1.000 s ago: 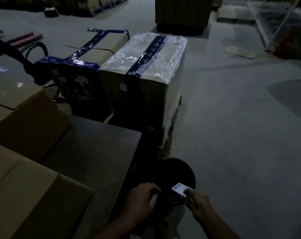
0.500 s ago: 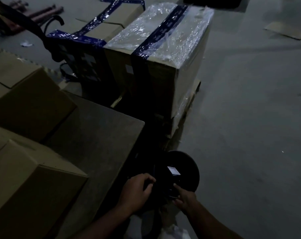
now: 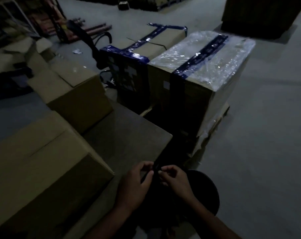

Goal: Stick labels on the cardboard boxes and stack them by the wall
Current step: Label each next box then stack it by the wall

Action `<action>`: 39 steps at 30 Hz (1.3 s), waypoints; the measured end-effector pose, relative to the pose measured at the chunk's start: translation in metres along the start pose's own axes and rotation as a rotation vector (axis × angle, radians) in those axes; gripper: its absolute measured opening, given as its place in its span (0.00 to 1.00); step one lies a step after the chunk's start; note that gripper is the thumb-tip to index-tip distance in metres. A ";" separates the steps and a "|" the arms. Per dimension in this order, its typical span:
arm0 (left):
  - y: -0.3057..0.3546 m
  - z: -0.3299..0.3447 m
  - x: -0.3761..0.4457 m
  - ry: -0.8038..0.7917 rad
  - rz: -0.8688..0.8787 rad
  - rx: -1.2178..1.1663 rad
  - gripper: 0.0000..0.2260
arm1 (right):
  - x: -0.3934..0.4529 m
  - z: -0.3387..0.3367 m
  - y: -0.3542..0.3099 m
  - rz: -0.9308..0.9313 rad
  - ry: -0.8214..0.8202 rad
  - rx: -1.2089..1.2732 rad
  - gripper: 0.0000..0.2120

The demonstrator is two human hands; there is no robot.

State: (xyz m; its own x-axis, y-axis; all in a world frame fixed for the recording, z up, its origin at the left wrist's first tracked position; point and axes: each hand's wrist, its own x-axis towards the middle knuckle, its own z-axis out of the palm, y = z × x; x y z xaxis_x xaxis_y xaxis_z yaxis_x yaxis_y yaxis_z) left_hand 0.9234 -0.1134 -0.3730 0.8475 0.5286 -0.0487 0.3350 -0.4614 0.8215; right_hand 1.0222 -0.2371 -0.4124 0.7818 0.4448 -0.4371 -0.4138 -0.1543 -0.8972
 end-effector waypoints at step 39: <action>-0.167 -0.324 -0.052 0.827 -0.115 0.045 0.22 | 0.027 0.337 -0.106 -0.705 -0.436 -0.742 0.19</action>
State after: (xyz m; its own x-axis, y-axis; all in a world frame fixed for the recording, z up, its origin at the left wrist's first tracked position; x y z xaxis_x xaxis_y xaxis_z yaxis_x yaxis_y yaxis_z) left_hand 0.6899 0.1677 -0.3238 0.2371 0.9185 0.3165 0.4317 -0.3914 0.8127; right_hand 0.9301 0.0886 -0.3074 0.4407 0.8903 0.1145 0.5541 -0.1694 -0.8150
